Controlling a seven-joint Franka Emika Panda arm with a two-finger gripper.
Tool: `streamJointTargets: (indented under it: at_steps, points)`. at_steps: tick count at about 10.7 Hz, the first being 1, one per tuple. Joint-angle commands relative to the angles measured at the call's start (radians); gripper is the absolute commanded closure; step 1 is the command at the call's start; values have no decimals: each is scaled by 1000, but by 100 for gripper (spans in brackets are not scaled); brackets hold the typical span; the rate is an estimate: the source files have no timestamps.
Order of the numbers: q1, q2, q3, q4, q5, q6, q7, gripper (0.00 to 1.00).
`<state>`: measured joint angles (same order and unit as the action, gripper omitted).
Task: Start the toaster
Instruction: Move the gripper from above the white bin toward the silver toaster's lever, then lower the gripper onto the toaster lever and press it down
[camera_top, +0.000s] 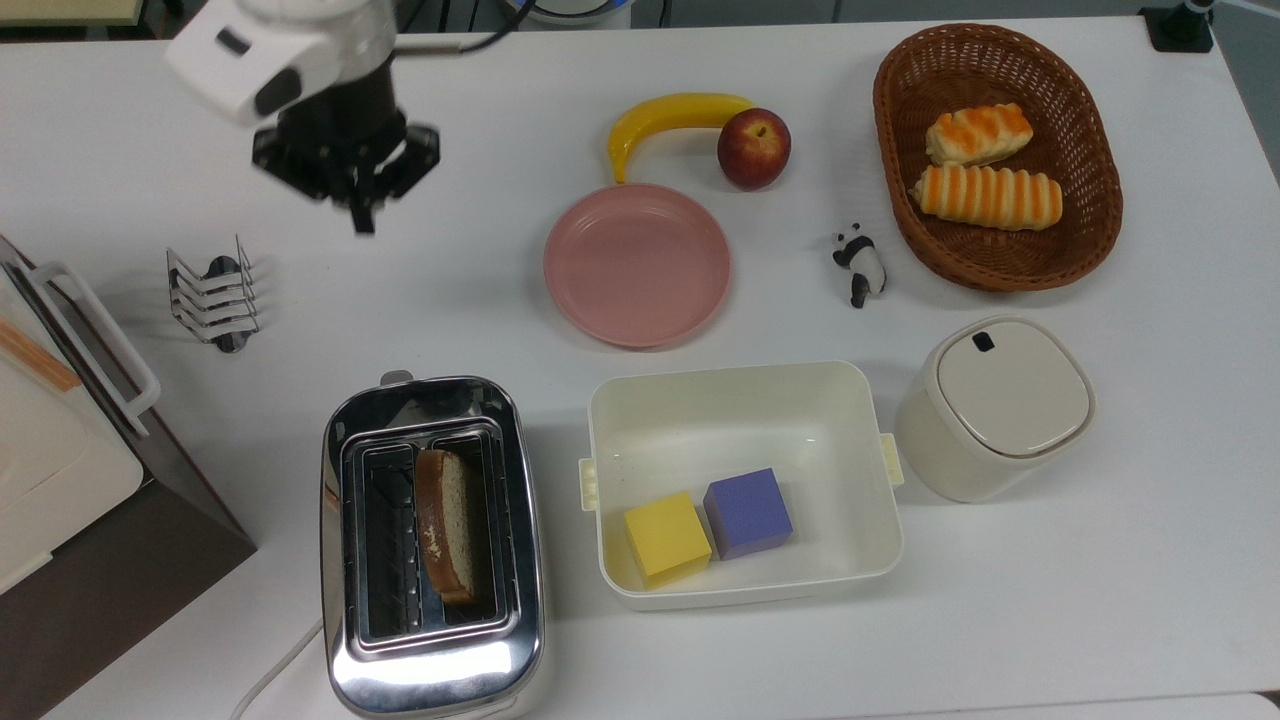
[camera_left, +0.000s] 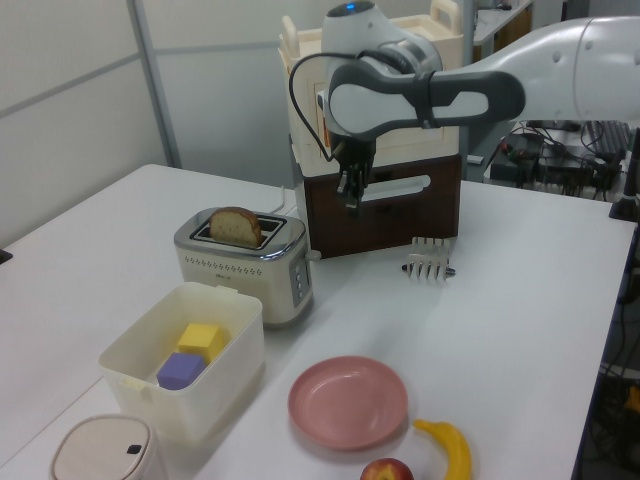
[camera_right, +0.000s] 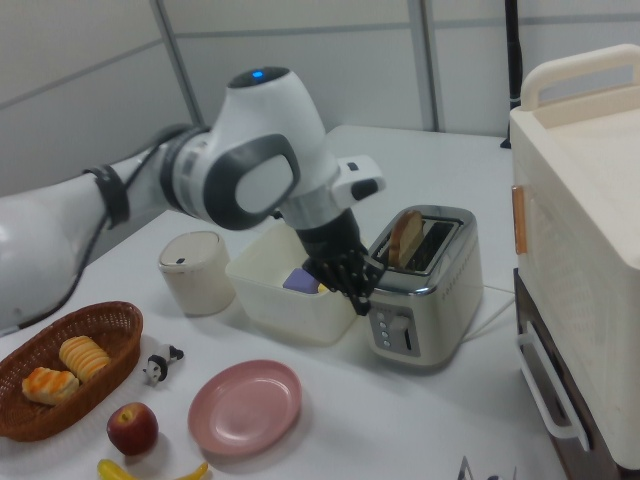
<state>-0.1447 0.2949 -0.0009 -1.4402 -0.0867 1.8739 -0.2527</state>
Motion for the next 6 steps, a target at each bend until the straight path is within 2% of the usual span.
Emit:
streamJointTargets:
  at_steps: [1,4,6]
  points:
    - [-3,82,-1,0,41,151,-11,100]
    - [0,157,-1,-6,45,319,-3,100]
    - [2,187,-1,-9,42,352,-6,100]
